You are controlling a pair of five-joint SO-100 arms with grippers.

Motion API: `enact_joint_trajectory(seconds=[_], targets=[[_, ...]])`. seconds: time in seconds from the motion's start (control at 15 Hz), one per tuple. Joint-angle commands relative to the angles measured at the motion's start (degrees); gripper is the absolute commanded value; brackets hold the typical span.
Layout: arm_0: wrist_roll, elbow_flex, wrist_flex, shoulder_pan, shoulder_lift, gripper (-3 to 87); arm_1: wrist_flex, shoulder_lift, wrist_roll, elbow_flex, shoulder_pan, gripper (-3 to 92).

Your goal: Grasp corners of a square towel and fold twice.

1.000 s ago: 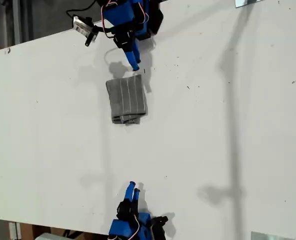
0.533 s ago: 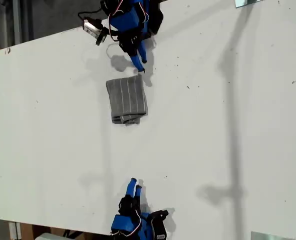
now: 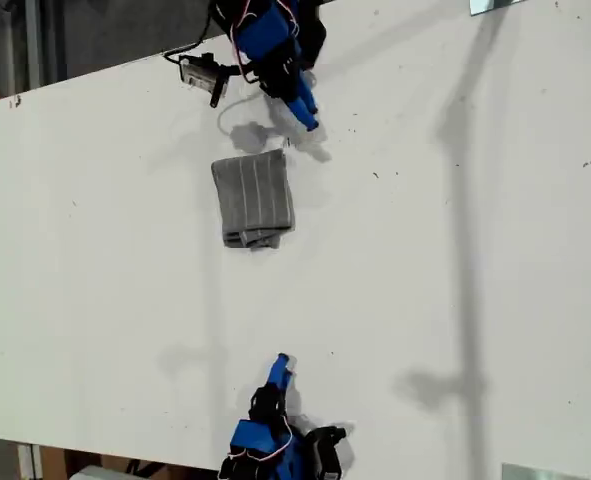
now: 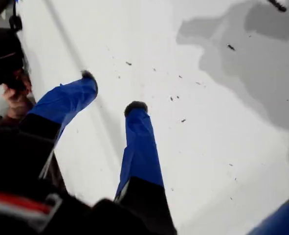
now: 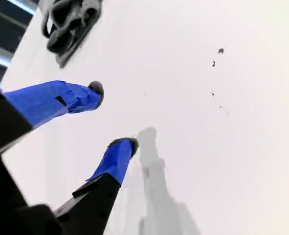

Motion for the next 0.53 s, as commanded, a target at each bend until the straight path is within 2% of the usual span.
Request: enact_joint_trajectory(seconds=[0.0,0.07,0.13,0.2,0.47], targets=[[4.0,0.5,-1.1,2.5,0.2,18.1,0.4,0.1,-0.1,-0.2,-4.4,14.3],[4.7,0.5,-1.1,6.6,0.2,17.8,0.4,0.1,-0.1,-0.2,-5.2,14.3],[11.0,0.5,-1.2,9.1,0.2,17.5,0.4,0.1,-0.2,-0.2,-5.5,14.3],[12.8,0.5,-1.3,10.5,0.2,17.1,0.4,0.1,-0.2,-0.2,-5.5,14.3],[13.9,0.5,-1.3,10.3,0.2,16.8,0.4,0.1,-0.2,-0.2,-4.6,14.3]])
